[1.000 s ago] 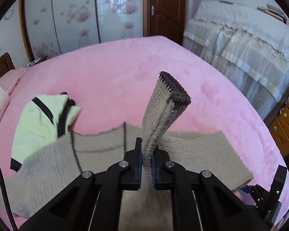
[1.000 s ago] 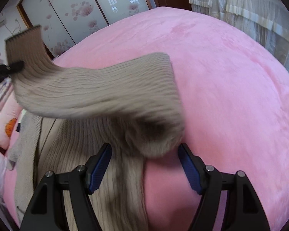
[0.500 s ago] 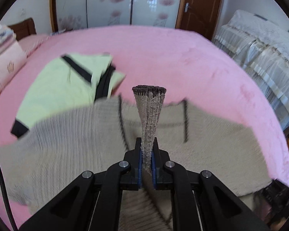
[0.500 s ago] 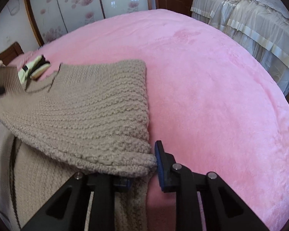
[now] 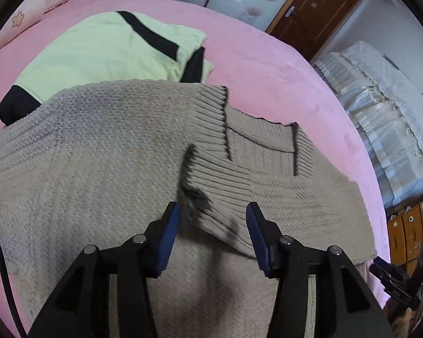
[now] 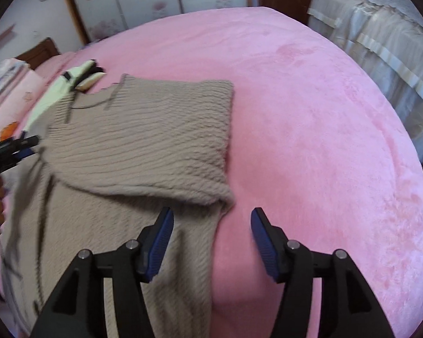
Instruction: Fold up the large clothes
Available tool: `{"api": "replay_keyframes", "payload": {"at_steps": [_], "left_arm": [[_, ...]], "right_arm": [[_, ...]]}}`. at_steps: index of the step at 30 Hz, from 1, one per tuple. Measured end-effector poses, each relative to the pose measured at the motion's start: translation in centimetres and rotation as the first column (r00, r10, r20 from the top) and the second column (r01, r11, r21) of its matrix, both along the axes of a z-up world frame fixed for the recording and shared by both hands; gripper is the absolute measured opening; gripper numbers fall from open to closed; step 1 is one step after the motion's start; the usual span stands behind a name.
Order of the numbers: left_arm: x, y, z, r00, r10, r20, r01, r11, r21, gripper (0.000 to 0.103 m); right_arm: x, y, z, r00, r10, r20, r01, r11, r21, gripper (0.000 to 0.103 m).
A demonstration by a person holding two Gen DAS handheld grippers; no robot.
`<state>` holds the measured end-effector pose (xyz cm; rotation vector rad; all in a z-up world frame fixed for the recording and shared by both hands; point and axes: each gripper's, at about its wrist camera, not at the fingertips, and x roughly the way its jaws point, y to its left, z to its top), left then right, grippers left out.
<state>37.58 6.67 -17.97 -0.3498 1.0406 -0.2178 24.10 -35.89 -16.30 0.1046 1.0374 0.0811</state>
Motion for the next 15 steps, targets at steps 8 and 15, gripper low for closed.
{"api": "replay_keyframes", "payload": {"at_steps": [8,15], "left_arm": [[3.6,-1.7,-2.2,0.994,-0.069,-0.089,0.077,0.993,0.084,0.023],[4.0,-3.2,-2.3,0.992,-0.103,-0.067,0.111,0.986,0.128,0.014]], "right_arm": [[3.8,-0.9,2.3,0.998,-0.065,0.027,0.063,0.996,0.068,0.06],[13.2,-2.1,-0.1,0.987,-0.15,-0.061,0.157,0.978,0.135,0.06]]}}
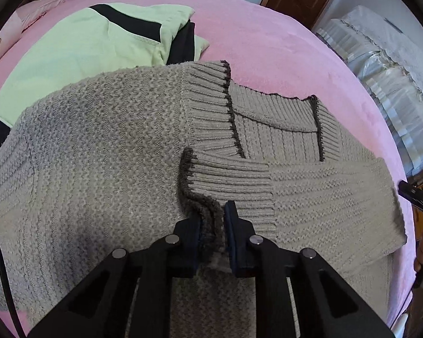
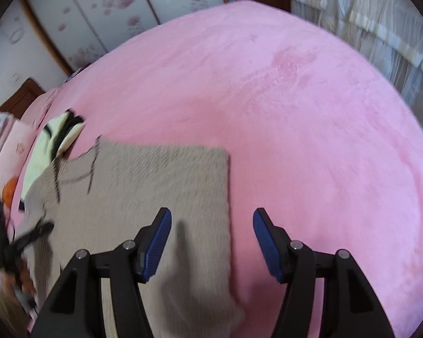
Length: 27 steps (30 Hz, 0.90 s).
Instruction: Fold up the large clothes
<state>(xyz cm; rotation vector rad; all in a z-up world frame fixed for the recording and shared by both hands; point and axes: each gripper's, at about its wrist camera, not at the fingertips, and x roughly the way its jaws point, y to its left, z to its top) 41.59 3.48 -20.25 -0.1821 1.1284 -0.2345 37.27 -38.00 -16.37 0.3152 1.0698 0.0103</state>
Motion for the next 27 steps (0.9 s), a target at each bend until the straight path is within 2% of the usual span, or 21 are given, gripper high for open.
{"api": "replay_keyframes", "payload": {"at_steps": [3,5,6,7,8,10,11,12,14,16,18,20,21,24,27], "left_arm": [[0.8,-1.1,0.7,0.999,-0.032,0.012,0.032,0.999,0.026,0.014],[1.0,-1.3,0.9,0.998,-0.053,0.026,0.051,0.996,0.07,0.009],[1.1,-1.9,1.0,0.997,-0.067,0.037,0.062,0.992,0.111,0.008],[1.2,-2.3,1.1,0.996,-0.073,0.056,0.065,0.989,0.132,0.007],[1.0,-2.6,1.5,0.993,-0.073,0.088,0.059,0.987,0.149,0.007],[0.6,-2.9,2.0,0.986,-0.069,0.151,0.044,0.986,0.161,0.007],[0.5,-3.0,2.0,0.981,-0.065,0.185,0.032,0.985,0.172,0.007],[0.6,-2.9,1.6,0.981,-0.059,0.185,0.025,0.983,0.181,0.007],[1.2,-2.9,-0.6,0.991,-0.044,0.127,0.02,0.982,0.189,0.007],[1.2,-3.1,-1.4,0.99,-0.041,0.137,0.014,0.982,0.189,0.007],[1.2,-3.3,-1.2,0.988,-0.039,0.146,0.011,0.982,0.19,0.008],[1.2,-2.9,-0.5,0.991,-0.026,0.132,0.003,0.985,0.174,0.012],[0.5,-2.0,0.2,0.992,-0.011,0.128,-0.011,0.984,0.176,0.018],[-0.8,-1.3,2.8,0.985,0.026,0.172,-0.066,0.969,0.236,0.025],[-2.6,-2.6,5.8,0.97,0.004,0.242,-0.053,0.979,0.195,0.03]], "right_arm": [[2.7,0.1,-1.8,0.999,-0.007,-0.053,0.007,1.0,0.006,0.06],[3.7,0.7,-3.3,0.997,-0.007,-0.082,0.006,1.0,-0.011,0.06],[3.9,0.9,-3.6,0.997,-0.004,-0.078,0.002,1.0,-0.024,0.054],[3.9,1.3,-3.6,0.998,0.006,-0.055,-0.009,0.999,-0.04,0.04],[3.9,1.5,-3.5,0.999,0.025,-0.04,-0.027,0.999,-0.036,0.018],[3.2,1.8,-2.4,1.0,0.011,0.025,-0.009,0.997,-0.08,0.015],[3.0,1.8,-2.2,0.999,0.006,0.054,-0.001,0.995,-0.102,0.014],[2.8,1.7,-2.5,0.998,-0.003,0.066,0.011,0.992,-0.128,0.014],[2.9,1.3,-4.1,0.999,-0.02,0.03,0.024,0.992,-0.124,0.015],[2.8,1.5,-4.3,0.999,-0.023,0.043,0.028,0.99,-0.136,0.016],[2.5,1.6,-3.7,0.999,-0.023,0.043,0.029,0.988,-0.153,0.028],[2.1,1.7,-2.4,0.999,-0.033,0.041,0.041,0.98,-0.193,0.038],[1.8,1.7,-1.9,0.998,-0.039,0.049,0.049,0.978,-0.205,0.039],[-0.8,1.8,1.3,0.991,-0.039,0.125,0.066,0.974,-0.215,0.039],[-3.1,3.4,3.3,0.981,0.011,0.191,0.023,0.985,-0.173,0.039]]}}
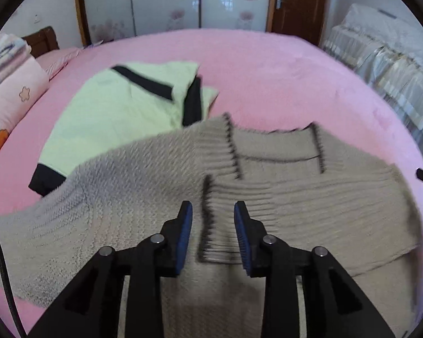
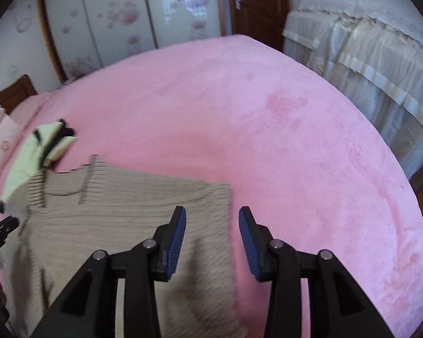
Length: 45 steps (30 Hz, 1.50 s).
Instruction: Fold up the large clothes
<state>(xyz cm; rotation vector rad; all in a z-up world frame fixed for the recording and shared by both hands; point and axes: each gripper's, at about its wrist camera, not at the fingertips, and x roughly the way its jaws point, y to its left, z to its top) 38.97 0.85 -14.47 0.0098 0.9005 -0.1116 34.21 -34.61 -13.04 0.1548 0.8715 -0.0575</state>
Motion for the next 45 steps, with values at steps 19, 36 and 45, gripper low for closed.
{"api": "replay_keyframes", "payload": {"at_steps": [19,36,45], "left_arm": [[-1.0,-2.6,-5.7,0.993,0.056,-0.1,-0.061,0.997,-0.049,0.031],[-0.4,-4.2,-5.0,0.989,0.044,-0.143,-0.041,0.999,0.021,0.062],[-4.2,-5.0,1.0,0.993,0.019,-0.114,-0.014,0.999,0.041,0.075]], "right_arm": [[-4.2,3.8,-5.4,0.989,0.109,-0.101,-0.112,0.993,-0.022,0.004],[-5.4,0.5,-5.1,0.987,-0.016,-0.158,0.013,1.0,-0.022,0.008],[-9.2,1.3,0.6,0.995,-0.005,-0.104,0.014,0.997,0.082,0.057]]}}
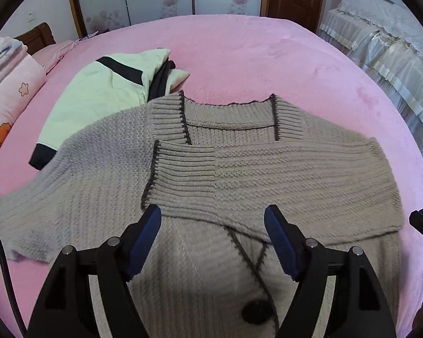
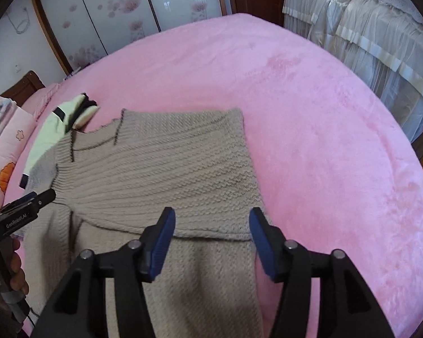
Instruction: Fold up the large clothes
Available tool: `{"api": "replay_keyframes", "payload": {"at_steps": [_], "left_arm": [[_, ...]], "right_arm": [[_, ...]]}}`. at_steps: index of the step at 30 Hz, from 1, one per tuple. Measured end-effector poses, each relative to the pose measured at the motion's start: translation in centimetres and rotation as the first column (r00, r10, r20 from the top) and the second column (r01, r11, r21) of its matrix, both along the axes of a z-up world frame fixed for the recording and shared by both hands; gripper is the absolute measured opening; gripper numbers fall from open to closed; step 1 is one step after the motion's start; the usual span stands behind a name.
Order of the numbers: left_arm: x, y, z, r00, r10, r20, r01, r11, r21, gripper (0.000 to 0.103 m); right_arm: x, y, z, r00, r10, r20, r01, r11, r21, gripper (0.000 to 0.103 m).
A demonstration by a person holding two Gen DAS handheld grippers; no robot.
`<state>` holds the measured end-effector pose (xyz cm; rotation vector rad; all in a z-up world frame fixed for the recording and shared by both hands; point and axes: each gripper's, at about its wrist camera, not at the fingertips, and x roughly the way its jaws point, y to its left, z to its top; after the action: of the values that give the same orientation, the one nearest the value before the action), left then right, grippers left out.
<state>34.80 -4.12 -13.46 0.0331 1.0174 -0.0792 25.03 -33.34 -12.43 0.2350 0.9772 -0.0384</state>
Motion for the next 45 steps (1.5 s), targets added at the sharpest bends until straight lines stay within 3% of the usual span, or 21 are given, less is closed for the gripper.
{"api": "replay_keyframes", "payload": {"at_steps": [4,7,10,14,18,22,30,38,45], "left_arm": [[-1.8,0.7,2.7,1.0,0.009,-0.004,-0.009,0.998,-0.055,0.076],[-3.8,1.3,4.8,1.0,0.008,0.01,-0.007,0.996,-0.092,0.076],[-6.0,1.6,6.9,0.999,-0.004,0.039,0.008,0.997,-0.083,0.076],[-9.0,2.3,9.4,0.998,-0.015,0.058,0.02,0.996,-0.084,0.076],[-11.8,3.4,11.6,0.995,-0.034,0.09,0.043,0.994,-0.102,0.076],[-14.7,5.7,14.0,0.988,-0.022,0.153,0.038,0.994,-0.101,0.076],[-17.9,13.9,16.5,0.984,0.031,0.176,-0.009,0.993,-0.121,0.076],[-18.0,27.0,14.0,0.969,0.204,0.141,-0.182,0.971,-0.153,0.077],[-16.5,38.4,6.1,0.951,0.307,0.043,-0.299,0.945,-0.136,0.077]], "right_arm": [[-1.2,0.7,2.4,1.0,-0.001,0.018,0.0,0.999,0.047,0.057],[-2.2,1.9,4.1,1.0,0.0,0.015,0.0,1.0,0.006,0.057],[-3.5,3.2,5.8,0.999,0.025,0.029,-0.024,0.999,-0.034,0.057],[-5.2,4.5,7.6,0.996,0.067,0.051,-0.068,0.997,0.024,0.058],[-6.9,6.7,9.7,0.993,0.078,0.092,-0.08,0.997,0.015,0.058],[-8.4,9.7,12.0,0.982,0.112,0.155,-0.113,0.994,-0.004,0.058],[-9.2,17.6,15.7,0.937,0.236,0.257,-0.236,0.971,-0.029,0.058],[-6.4,26.5,14.1,0.921,0.307,0.242,-0.313,0.95,-0.014,0.057],[-3.4,34.8,8.9,0.91,0.371,0.187,-0.367,0.929,-0.058,0.057]]}}
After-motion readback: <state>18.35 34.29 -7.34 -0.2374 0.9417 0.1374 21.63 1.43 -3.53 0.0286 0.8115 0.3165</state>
